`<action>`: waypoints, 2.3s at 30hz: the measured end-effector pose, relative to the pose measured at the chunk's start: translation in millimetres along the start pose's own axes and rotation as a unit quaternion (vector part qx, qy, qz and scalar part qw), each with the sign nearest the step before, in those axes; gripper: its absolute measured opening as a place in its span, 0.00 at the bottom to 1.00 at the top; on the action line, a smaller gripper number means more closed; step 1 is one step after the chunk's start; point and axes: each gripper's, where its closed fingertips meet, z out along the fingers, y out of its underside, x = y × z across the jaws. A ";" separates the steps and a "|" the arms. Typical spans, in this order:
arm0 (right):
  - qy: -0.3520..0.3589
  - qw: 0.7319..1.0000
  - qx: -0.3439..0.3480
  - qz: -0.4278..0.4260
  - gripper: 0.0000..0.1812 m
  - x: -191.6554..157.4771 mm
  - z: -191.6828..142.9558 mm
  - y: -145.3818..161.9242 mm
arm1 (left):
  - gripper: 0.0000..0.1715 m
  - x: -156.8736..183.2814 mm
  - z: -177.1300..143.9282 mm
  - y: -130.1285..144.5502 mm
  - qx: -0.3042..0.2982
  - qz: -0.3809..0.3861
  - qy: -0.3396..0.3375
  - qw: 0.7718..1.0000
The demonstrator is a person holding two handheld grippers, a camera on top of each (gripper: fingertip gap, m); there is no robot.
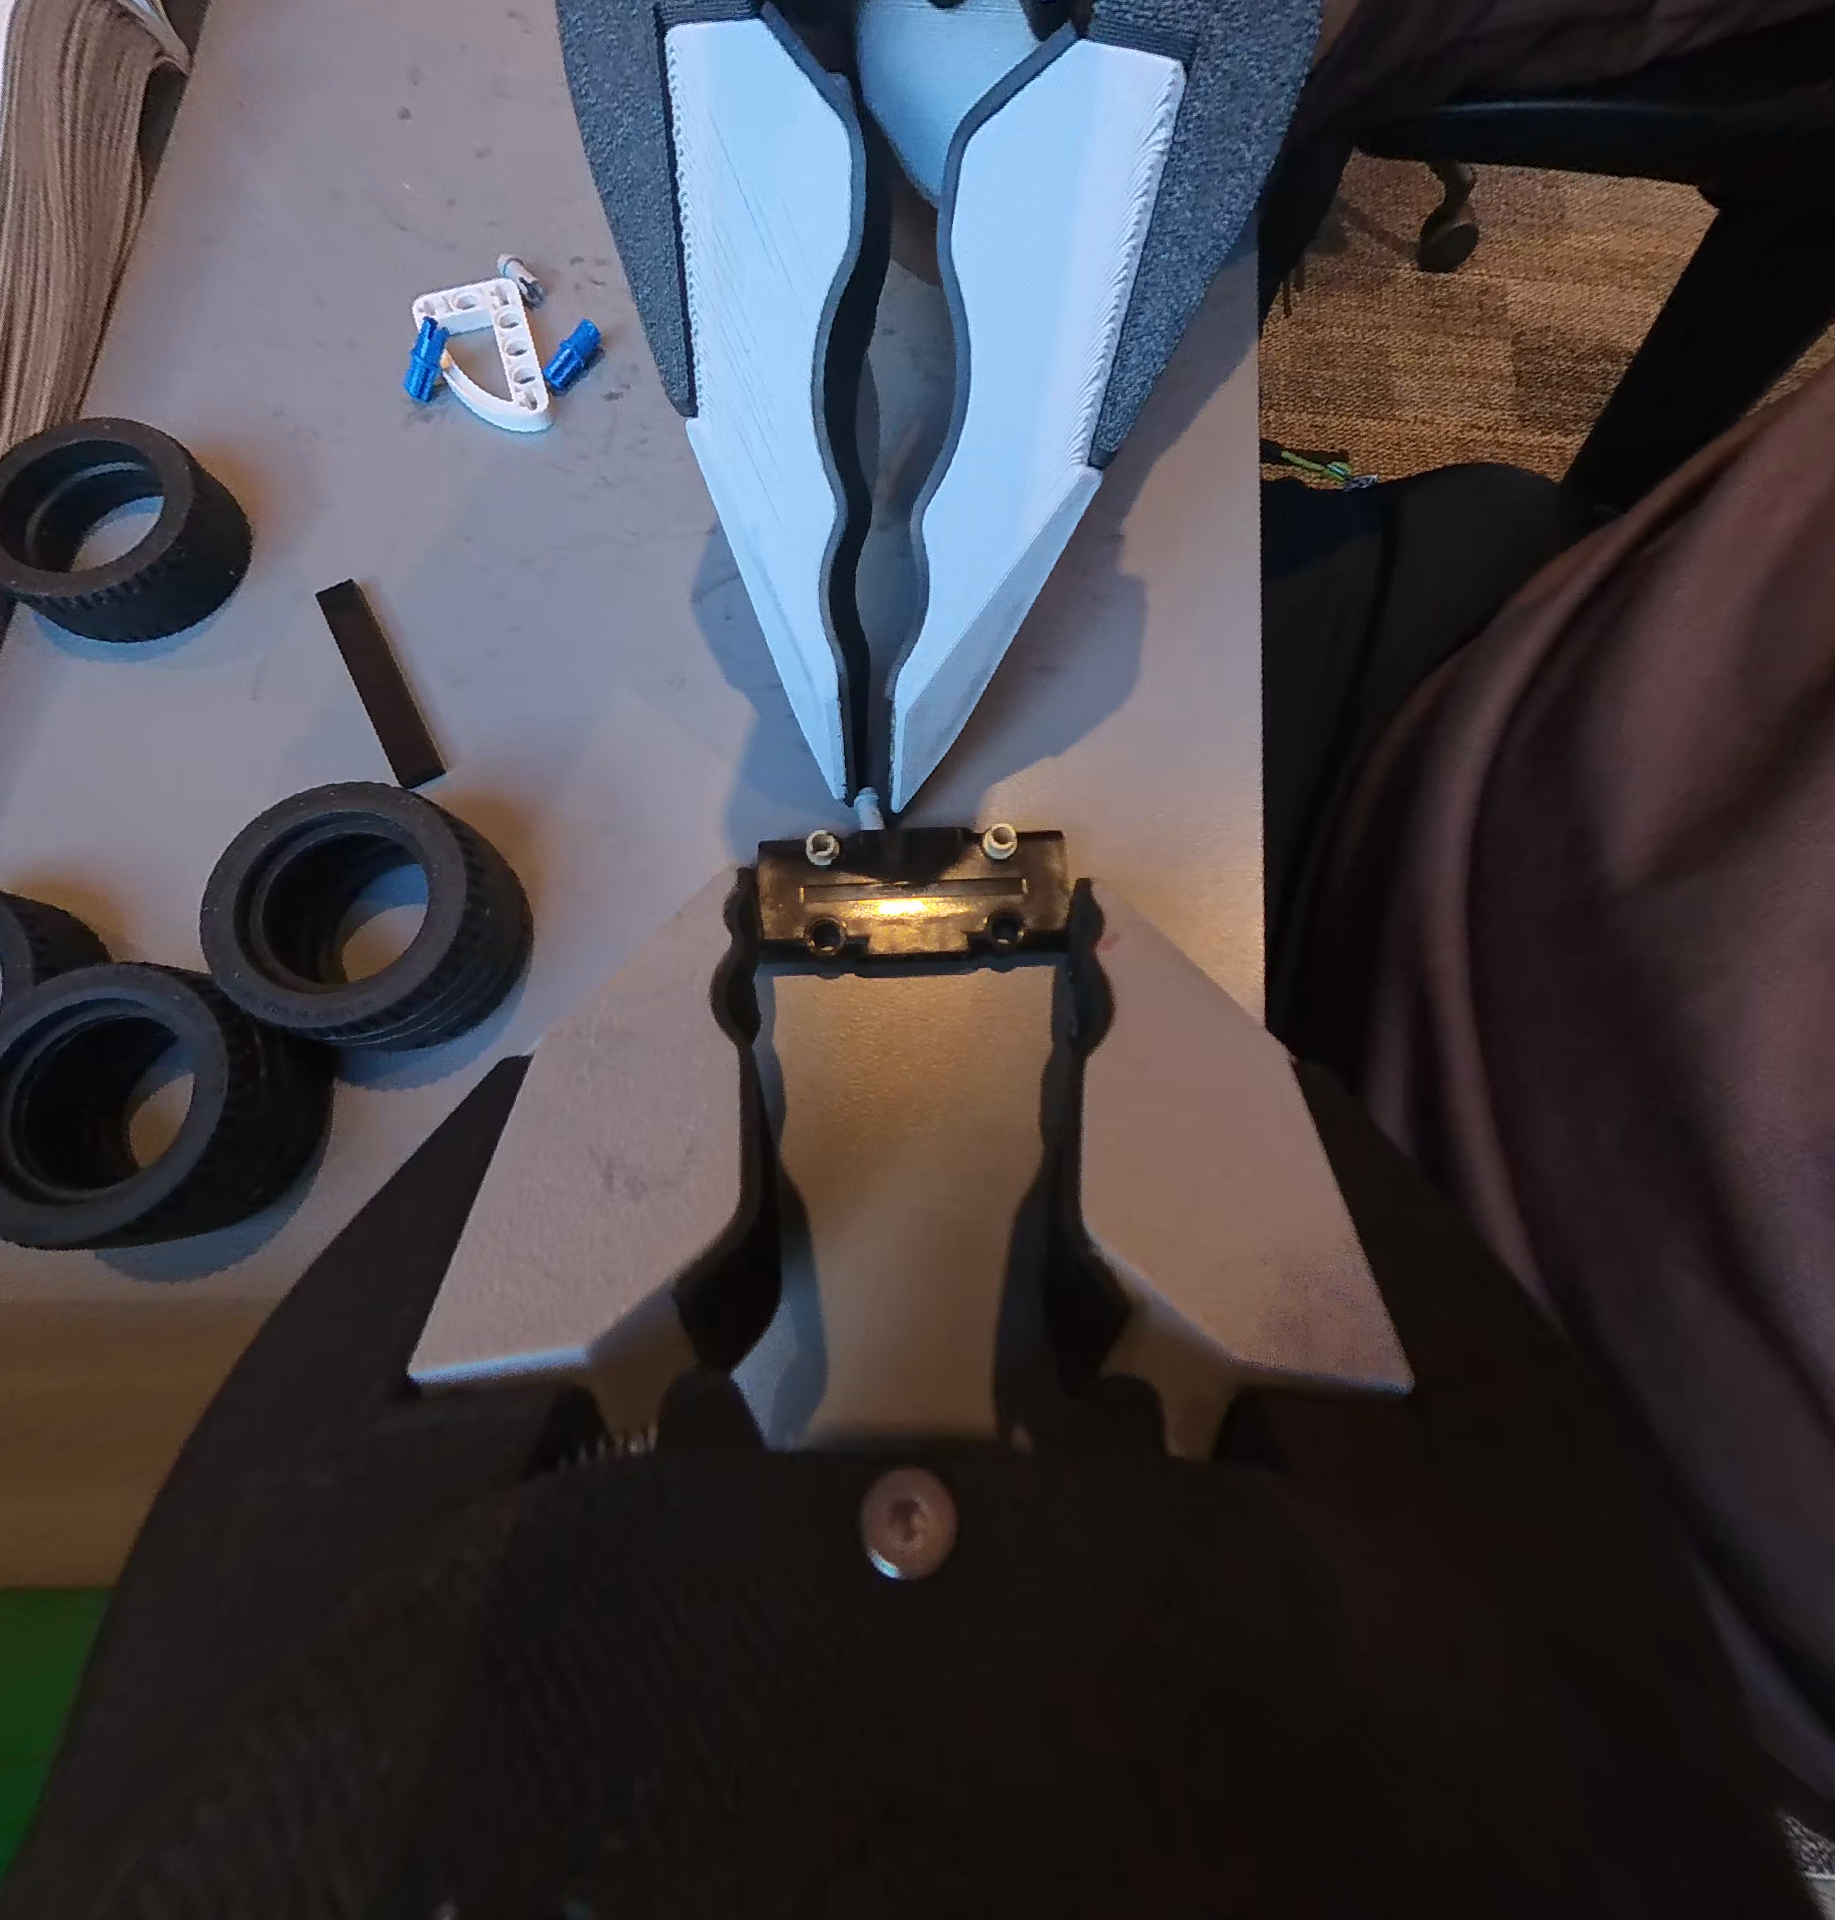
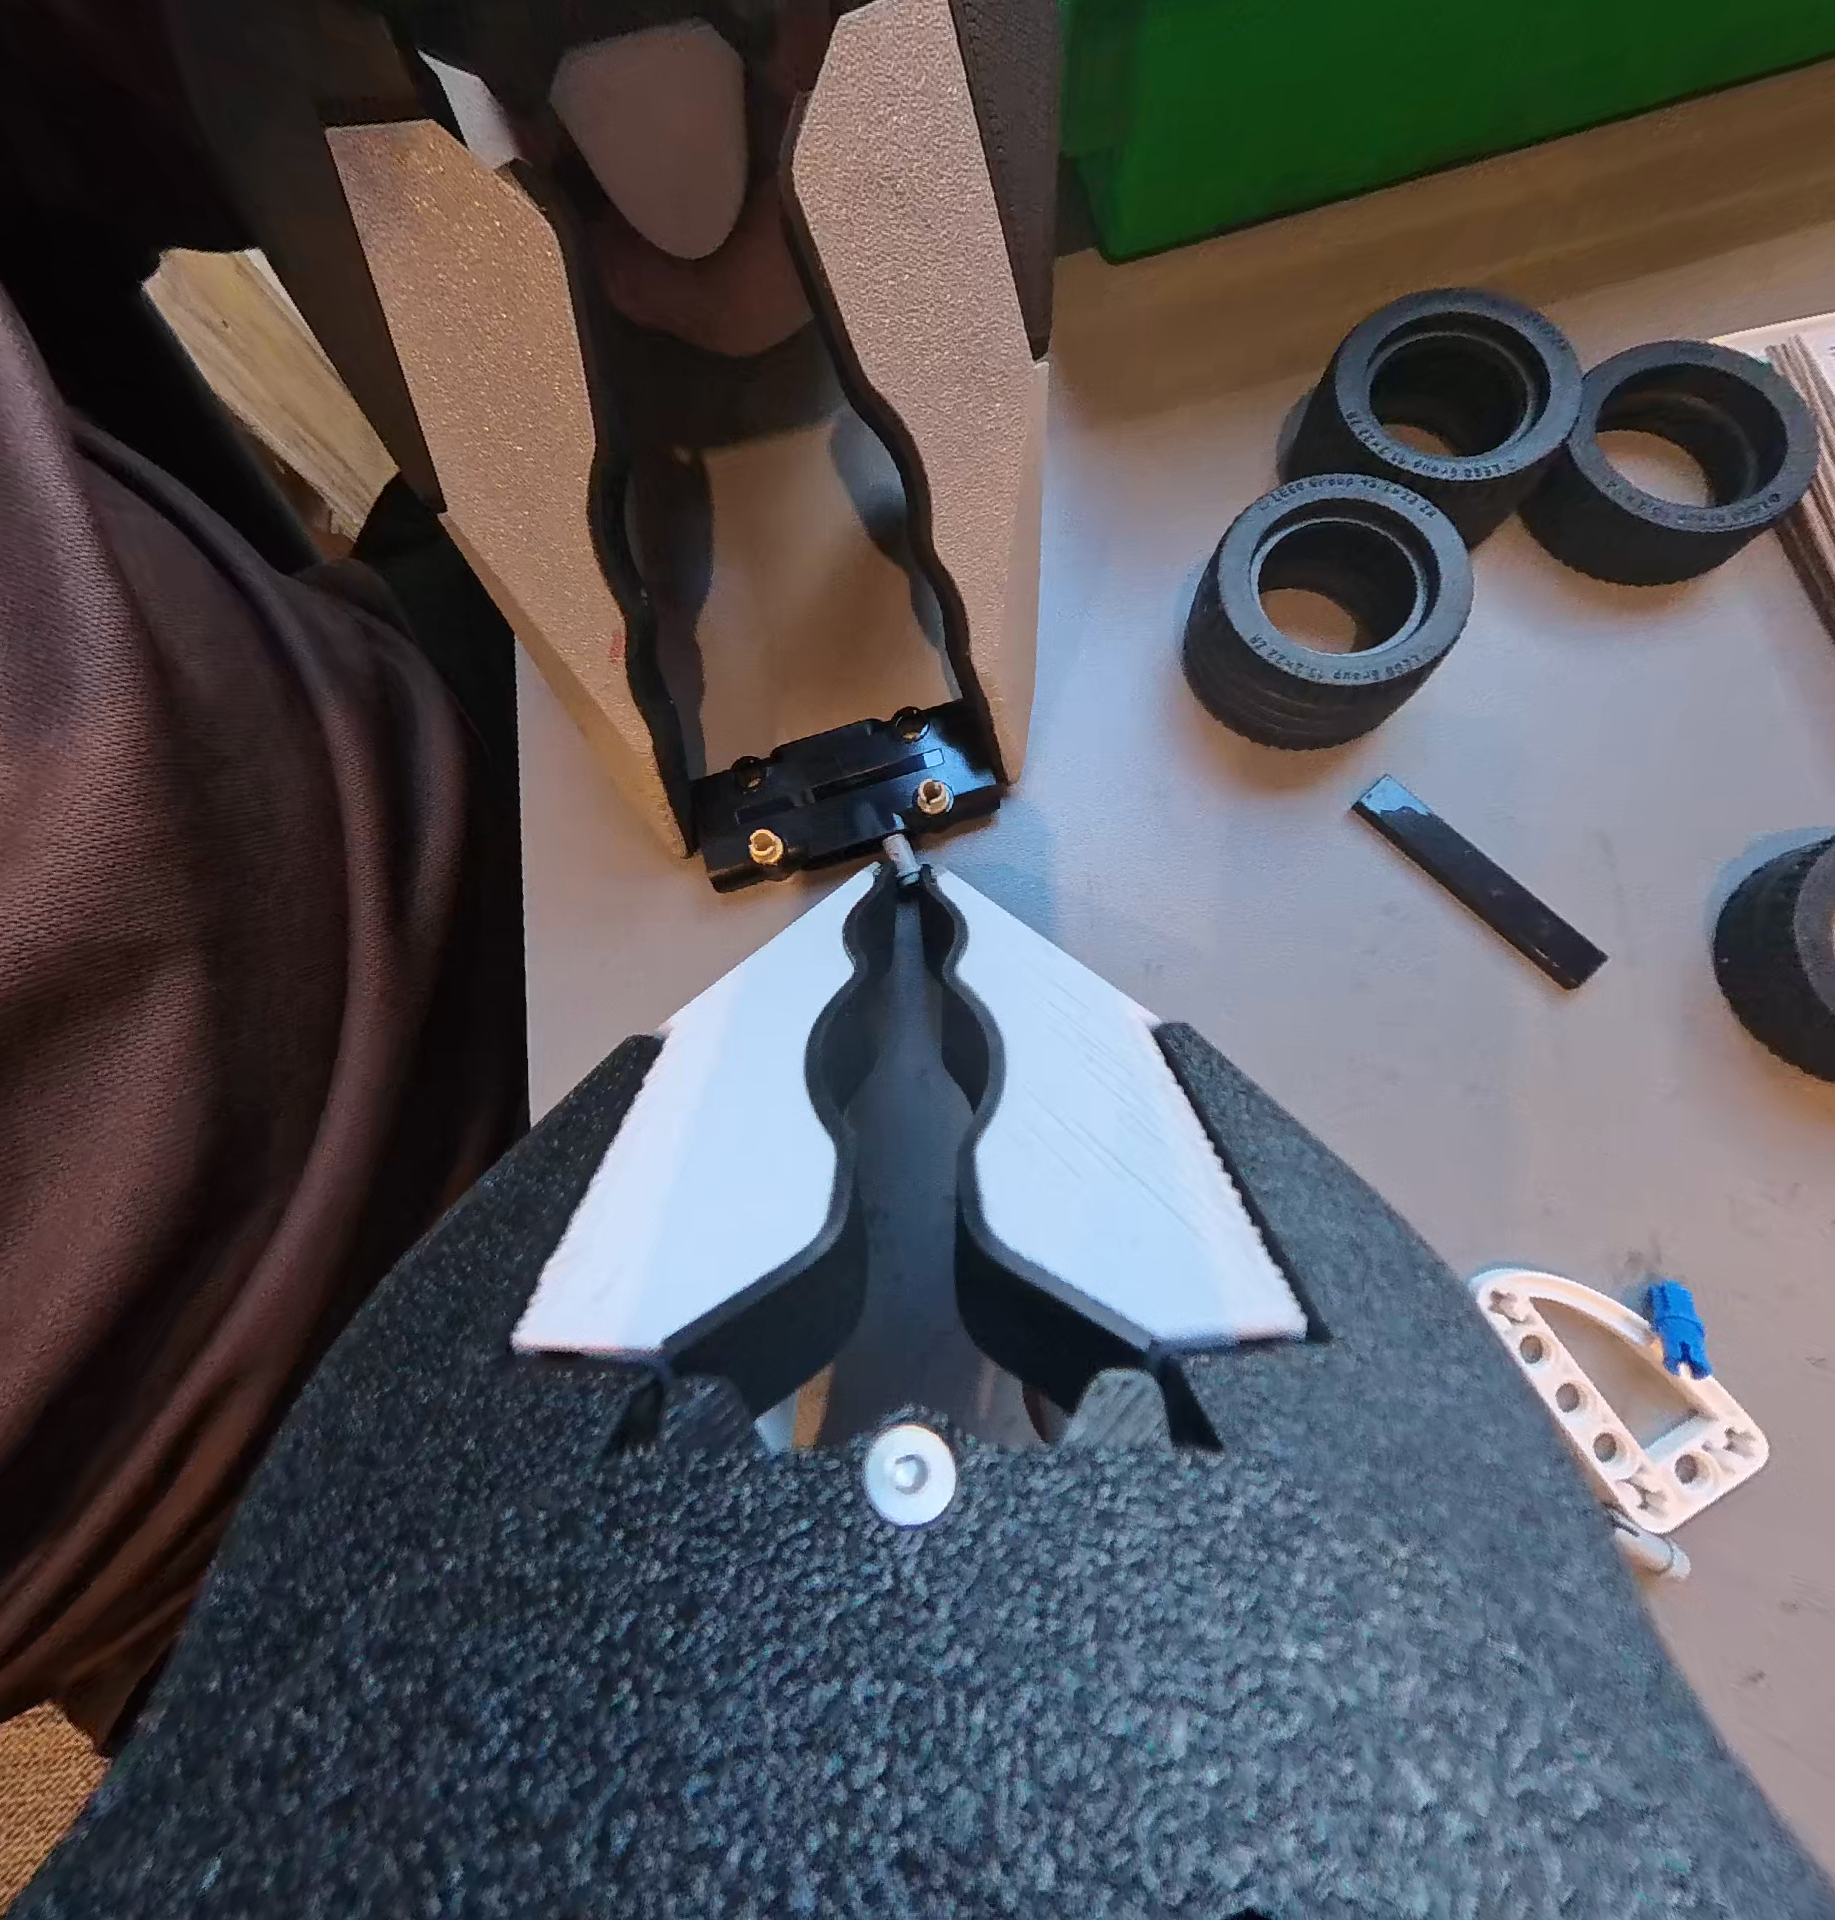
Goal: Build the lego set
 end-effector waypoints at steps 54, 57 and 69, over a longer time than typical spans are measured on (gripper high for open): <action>-0.022 0.998 0.046 0.046 0.02 -0.6 -28.7 -4.4 | 0.36 -7.2 -19.6 -13.2 0.036 0.012 -0.060 0.997; -0.055 0.994 0.059 0.073 0.02 -5.1 -30.6 -8.3 | 0.18 -5.3 -26.3 -29.2 0.039 0.074 -0.096 0.992; -0.128 0.982 0.069 0.120 0.02 -20.2 -35.1 -11.2 | 0.03 8.7 -4.1 -44.6 -0.017 0.241 -0.132 0.961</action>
